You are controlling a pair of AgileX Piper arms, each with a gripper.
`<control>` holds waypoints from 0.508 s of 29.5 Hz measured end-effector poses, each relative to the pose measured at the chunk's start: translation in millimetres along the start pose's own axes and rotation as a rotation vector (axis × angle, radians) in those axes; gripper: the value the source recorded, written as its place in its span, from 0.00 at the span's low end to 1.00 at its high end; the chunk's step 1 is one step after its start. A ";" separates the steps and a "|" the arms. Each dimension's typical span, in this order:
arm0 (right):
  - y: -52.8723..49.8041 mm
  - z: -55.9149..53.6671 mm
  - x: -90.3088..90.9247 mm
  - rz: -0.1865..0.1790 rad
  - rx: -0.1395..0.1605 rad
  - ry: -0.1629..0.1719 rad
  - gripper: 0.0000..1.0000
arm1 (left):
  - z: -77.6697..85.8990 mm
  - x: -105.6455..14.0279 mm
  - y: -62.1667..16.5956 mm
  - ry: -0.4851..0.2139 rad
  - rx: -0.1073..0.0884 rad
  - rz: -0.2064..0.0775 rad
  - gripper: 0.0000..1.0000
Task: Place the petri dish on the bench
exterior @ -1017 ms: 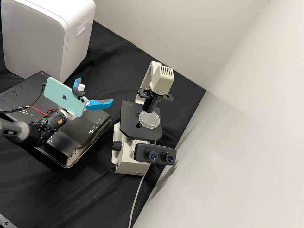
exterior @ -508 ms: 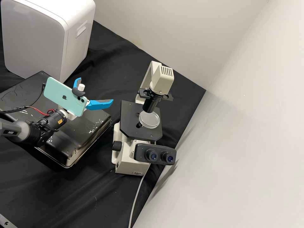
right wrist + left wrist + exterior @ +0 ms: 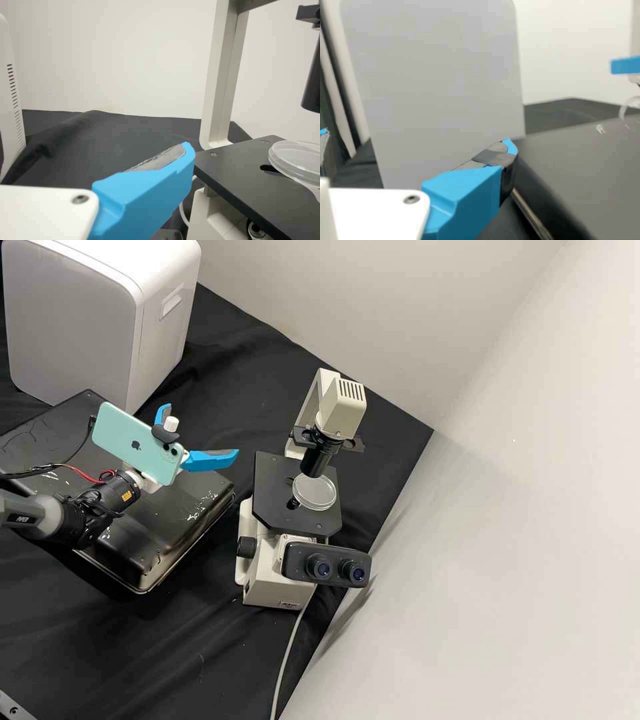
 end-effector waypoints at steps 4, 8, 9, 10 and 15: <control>0.0 0.0 0.0 0.000 0.000 0.000 1.00 | 6.5 -11.5 -2.6 -0.042 0.011 -0.013 1.00; 0.0 0.0 0.0 0.000 0.000 0.000 1.00 | 12.9 -22.8 -4.2 -0.098 0.028 -0.019 1.00; 0.0 0.0 0.0 0.000 0.000 0.000 1.00 | 14.4 -24.7 -4.7 -0.108 0.028 -0.022 1.00; 0.0 0.0 0.0 0.000 0.000 0.000 1.00 | 15.5 -26.3 -5.4 -0.114 0.028 -0.025 1.00; 0.0 0.0 0.0 0.000 0.000 0.000 1.00 | 25.7 -33.3 -9.2 -0.156 0.049 -0.045 1.00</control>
